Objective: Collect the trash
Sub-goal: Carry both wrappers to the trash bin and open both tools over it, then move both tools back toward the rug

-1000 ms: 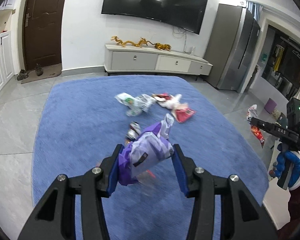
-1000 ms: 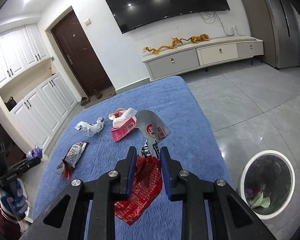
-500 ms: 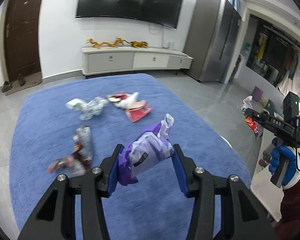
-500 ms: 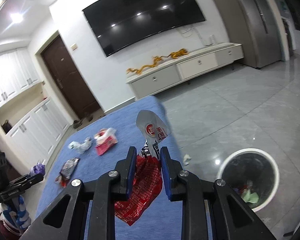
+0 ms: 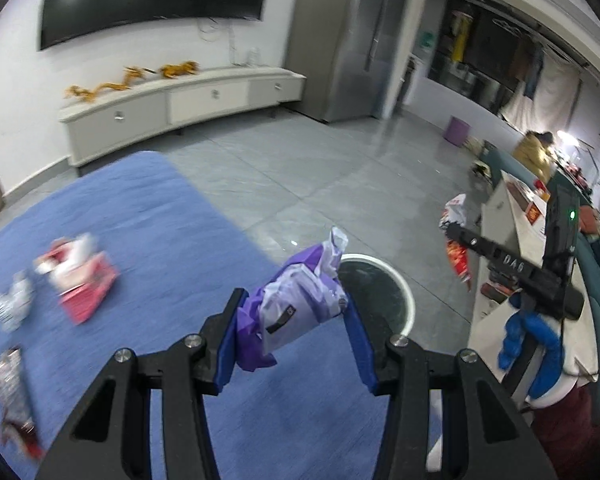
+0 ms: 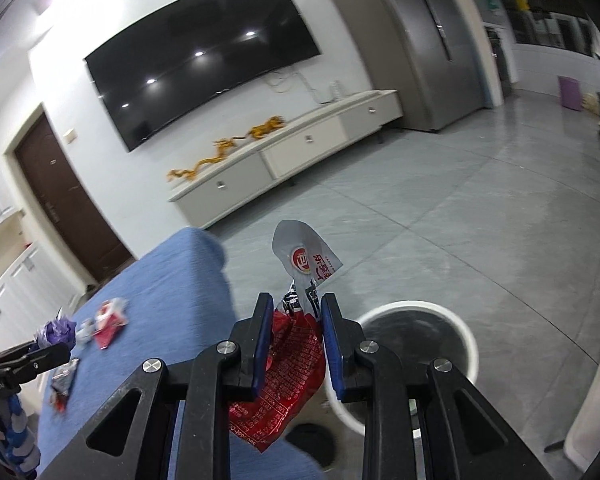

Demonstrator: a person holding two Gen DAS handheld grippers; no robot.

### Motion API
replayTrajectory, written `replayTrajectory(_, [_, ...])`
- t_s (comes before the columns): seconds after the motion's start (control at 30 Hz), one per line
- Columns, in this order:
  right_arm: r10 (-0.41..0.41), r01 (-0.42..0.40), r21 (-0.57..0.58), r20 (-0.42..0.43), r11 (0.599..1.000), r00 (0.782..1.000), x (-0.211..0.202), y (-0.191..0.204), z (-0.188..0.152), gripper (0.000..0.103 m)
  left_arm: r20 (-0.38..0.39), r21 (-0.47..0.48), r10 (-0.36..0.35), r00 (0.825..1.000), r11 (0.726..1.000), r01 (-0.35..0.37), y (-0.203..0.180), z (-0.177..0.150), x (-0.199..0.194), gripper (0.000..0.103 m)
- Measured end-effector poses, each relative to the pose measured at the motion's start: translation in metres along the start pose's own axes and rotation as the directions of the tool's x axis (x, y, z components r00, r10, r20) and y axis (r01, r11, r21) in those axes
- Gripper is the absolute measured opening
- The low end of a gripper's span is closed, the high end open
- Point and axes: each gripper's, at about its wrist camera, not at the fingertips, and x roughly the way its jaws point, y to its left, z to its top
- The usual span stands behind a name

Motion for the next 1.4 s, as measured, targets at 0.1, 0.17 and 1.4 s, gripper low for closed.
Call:
replayTrajectory(0.1, [-0.039,0.04,0.039,-0.013,0.998,0.999,0.011,-0.025,0.0,0.024,-0.041,0.025,-0.051,0.998,0.998,0.052,-0.025,0.02,0.043,0.046])
replayTrajectory(0.17, [-0.062,0.064,0.066,-0.031,0.996,0.998,0.021,-0.041,-0.002,0.025,-0.062,0.041,-0.069,0.996,0.997,0.072,-0.037,0.029,0.064,0.046])
replayTrajectory(1.4, [-0.193,0.198,0.153,-0.047,0.968,0.98,0.019,-0.072,0.003,0.051,-0.116,-0.084,-0.199,0.973,0.978,0.19,-0.075,0.046,0.138,0.062])
